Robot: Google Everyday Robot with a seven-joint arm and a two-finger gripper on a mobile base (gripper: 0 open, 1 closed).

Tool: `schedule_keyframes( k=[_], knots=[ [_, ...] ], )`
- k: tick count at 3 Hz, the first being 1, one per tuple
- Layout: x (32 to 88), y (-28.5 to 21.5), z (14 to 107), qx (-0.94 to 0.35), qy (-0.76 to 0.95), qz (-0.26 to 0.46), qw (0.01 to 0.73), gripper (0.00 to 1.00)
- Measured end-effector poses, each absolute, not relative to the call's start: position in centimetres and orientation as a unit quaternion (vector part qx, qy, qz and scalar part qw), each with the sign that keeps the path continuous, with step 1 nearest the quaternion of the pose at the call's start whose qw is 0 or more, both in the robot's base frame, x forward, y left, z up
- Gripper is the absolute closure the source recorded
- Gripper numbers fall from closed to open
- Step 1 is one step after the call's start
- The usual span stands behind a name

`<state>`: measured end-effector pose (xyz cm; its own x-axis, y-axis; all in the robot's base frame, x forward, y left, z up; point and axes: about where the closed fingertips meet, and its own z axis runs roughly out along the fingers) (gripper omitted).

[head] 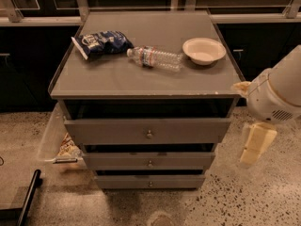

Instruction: Open bottom drawer

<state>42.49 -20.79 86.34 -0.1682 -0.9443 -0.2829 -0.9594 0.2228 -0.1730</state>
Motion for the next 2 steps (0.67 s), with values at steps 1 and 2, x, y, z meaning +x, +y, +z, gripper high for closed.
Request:
schedule_keyframes(
  k=[1, 2],
  knots=[
    [41.6, -20.7, 82.0, -0.641, 0.744, 0.036, 0.184, 0.00],
    [40.8, -22.3, 74.7, -0.660, 0.721, 0.041, 0.209, 0.00]
  ],
)
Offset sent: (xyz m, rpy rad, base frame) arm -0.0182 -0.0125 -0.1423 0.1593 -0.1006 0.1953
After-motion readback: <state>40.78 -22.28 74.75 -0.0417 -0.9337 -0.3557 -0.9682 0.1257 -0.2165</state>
